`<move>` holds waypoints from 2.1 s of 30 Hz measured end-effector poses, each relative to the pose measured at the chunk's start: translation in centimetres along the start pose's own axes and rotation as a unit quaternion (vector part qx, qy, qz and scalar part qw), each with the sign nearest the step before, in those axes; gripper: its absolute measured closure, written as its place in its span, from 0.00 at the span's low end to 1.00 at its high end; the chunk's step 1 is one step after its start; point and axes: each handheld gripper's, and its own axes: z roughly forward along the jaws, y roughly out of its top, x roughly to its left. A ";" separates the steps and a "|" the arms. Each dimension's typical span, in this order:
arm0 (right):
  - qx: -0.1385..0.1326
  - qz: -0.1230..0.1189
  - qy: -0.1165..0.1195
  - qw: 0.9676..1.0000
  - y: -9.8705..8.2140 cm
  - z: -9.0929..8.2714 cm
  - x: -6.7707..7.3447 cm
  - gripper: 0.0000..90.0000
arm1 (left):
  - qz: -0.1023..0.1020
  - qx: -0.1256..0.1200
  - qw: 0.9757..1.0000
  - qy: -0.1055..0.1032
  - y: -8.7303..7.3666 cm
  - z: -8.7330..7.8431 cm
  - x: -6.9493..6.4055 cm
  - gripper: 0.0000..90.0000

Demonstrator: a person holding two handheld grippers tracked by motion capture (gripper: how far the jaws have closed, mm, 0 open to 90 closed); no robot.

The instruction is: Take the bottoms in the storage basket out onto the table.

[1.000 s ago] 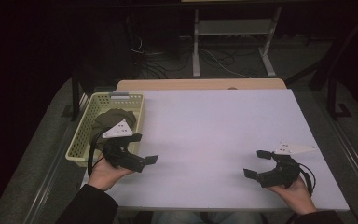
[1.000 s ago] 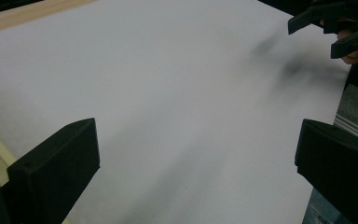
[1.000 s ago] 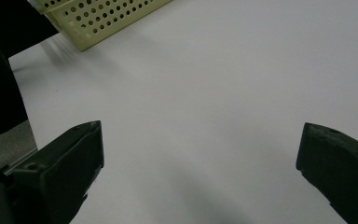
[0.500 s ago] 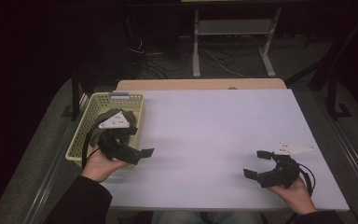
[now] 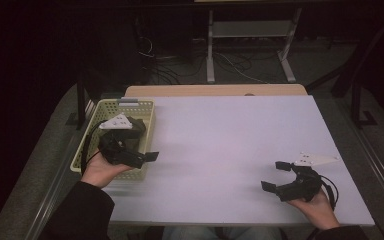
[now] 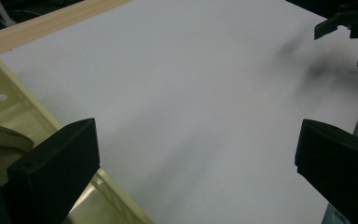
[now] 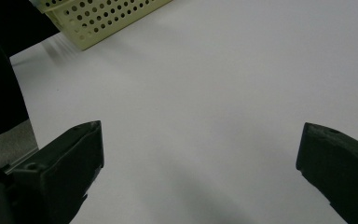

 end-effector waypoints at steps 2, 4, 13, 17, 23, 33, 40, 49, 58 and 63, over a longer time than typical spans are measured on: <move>0.000 0.000 0.000 1.000 0.0 0.0 0.0 0.00 | -0.002 0.000 1.000 0.003 0.1 -0.2 0.2 0.00; -0.001 0.000 0.000 1.000 0.0 0.0 0.0 0.00 | 0.000 0.002 1.000 0.005 0.2 -0.5 0.5 0.00; 0.000 -0.002 0.000 1.000 0.0 0.0 0.0 0.00 | -0.012 0.001 1.000 0.015 0.4 -1.2 1.8 0.00; 0.000 -0.001 -0.002 1.000 0.0 0.0 -0.1 0.00 | -0.017 0.002 1.000 0.023 0.3 -1.5 2.4 0.00; -0.001 0.000 -0.002 1.000 0.1 -0.1 -0.1 0.00 | -0.028 0.002 0.999 0.036 0.1 -2.0 3.5 0.00; 0.000 0.001 -0.002 1.000 0.1 0.0 -0.1 0.00 | -0.052 0.002 0.997 0.057 -0.3 -2.7 5.2 0.00; 0.000 -0.001 -0.002 1.000 0.1 0.0 -0.1 0.00 | -0.062 0.011 0.996 0.068 -0.3 -2.8 6.2 0.00; -0.002 -0.001 0.000 1.000 0.0 0.0 -0.1 0.00 | -0.075 0.020 0.994 0.082 -0.5 -2.6 7.4 0.00; -0.001 0.000 -0.001 1.000 0.0 -0.1 -0.1 0.00 | -0.087 0.028 0.991 0.097 -1.2 -2.3 8.8 0.00; 0.001 -0.001 0.000 1.000 0.0 0.0 -0.1 0.00 | -0.092 0.033 0.990 0.105 -1.5 -2.1 9.4 0.00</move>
